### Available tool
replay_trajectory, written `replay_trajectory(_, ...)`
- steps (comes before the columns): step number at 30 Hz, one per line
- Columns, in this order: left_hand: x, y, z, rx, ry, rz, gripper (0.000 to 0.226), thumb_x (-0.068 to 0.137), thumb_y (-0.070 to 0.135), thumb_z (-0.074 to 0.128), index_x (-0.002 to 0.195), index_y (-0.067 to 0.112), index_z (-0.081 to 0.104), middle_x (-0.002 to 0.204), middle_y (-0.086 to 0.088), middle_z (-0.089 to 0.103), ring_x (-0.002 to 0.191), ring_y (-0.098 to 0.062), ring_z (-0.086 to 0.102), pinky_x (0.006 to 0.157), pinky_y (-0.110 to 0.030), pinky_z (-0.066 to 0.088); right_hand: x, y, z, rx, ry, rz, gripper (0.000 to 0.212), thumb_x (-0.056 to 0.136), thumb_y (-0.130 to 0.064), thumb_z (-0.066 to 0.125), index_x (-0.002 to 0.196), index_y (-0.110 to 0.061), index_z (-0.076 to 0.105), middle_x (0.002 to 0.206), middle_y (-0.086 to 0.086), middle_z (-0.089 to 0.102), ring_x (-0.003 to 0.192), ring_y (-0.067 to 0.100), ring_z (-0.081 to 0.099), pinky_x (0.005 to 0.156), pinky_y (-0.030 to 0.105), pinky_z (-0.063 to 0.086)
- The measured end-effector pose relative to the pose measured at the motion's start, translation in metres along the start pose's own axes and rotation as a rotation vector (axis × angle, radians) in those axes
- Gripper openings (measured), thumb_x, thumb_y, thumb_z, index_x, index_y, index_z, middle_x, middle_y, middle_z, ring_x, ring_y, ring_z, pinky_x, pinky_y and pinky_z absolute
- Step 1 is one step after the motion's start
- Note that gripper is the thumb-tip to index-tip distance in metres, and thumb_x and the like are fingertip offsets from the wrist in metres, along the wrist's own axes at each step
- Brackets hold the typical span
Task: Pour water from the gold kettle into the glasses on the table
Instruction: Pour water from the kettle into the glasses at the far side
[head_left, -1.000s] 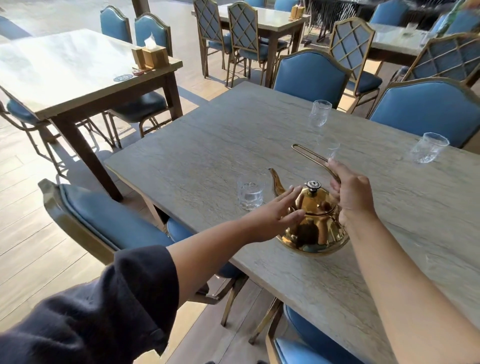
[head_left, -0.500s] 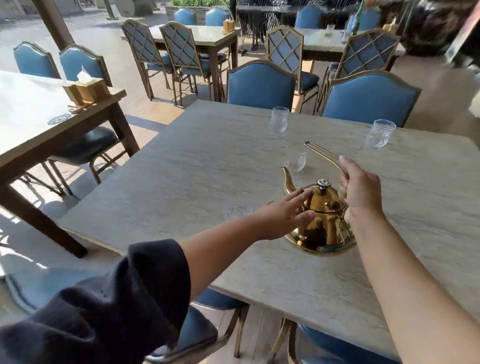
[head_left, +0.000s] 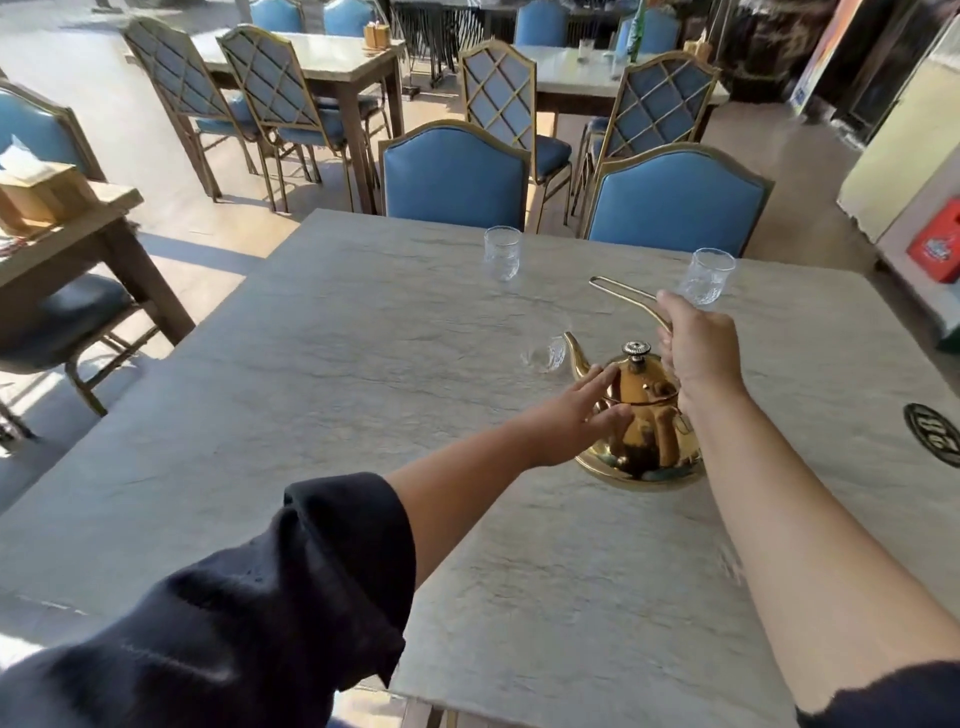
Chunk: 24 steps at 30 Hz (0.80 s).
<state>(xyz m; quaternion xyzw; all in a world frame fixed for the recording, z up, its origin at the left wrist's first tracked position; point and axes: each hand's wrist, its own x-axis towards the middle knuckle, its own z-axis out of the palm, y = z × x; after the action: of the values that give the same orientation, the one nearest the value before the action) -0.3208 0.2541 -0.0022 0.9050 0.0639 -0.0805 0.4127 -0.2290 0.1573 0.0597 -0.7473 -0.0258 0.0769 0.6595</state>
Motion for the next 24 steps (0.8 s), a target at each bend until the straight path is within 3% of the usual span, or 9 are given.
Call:
replay_trajectory(6, 0.026, 0.0, -0.014, -0.032, 0.005, -0.003, 0.064, 0.097, 0.046, 0.035, 0.15, 0.03, 0.003, 0.16, 0.003, -0.002, 0.144, -0.024, 0.017, 0.116, -0.04, 0.014, 0.03, -0.008, 0.009, -0.078, -0.01, -0.009, 0.035, 0.088, -0.036, 0.057, 0.059, -0.016, 0.056, 0.057, -0.003, 0.049, 0.048, 0.007, 0.042, 0.042, 0.018, 0.03)
replay_trajectory(15, 0.045, 0.001, -0.02, -0.11, 0.02, -0.021, 0.067, 0.096, 0.049, 0.034, 0.15, 0.029, 0.0, 0.159, 0.004, -0.003, 0.145, -0.022, 0.014, 0.115, -0.037, 0.013, 0.06, -0.022, 0.024, -0.288, -0.096, -0.051, 0.039, 0.086, -0.042, 0.054, 0.057, -0.016, 0.049, 0.055, -0.001, 0.044, 0.051, 0.014, 0.038, 0.053, 0.032, 0.031)
replay_trajectory(20, 0.051, 0.0, -0.018, -0.32, 0.03, -0.058, 0.061, 0.098, 0.046, 0.033, 0.15, 0.031, 0.005, 0.159, 0.006, 0.002, 0.146, -0.018, 0.009, 0.116, -0.038, 0.009, 0.071, -0.028, 0.035, -0.471, -0.149, -0.124, 0.041, 0.085, -0.046, 0.052, 0.063, -0.012, 0.052, 0.065, 0.006, 0.05, 0.059, 0.02, 0.045, 0.06, 0.036, 0.037)
replay_trajectory(24, 0.052, 0.001, -0.02, -0.456, 0.053, -0.087, 0.058, 0.099, 0.042, 0.032, 0.15, 0.031, 0.007, 0.159, -0.001, 0.011, 0.146, -0.019, 0.01, 0.118, -0.041, 0.008, 0.077, -0.032, 0.044, -0.565, -0.191, -0.168, 0.041, 0.087, -0.045, 0.05, 0.063, -0.012, 0.049, 0.068, 0.01, 0.047, 0.058, 0.021, 0.04, 0.061, 0.036, 0.035)
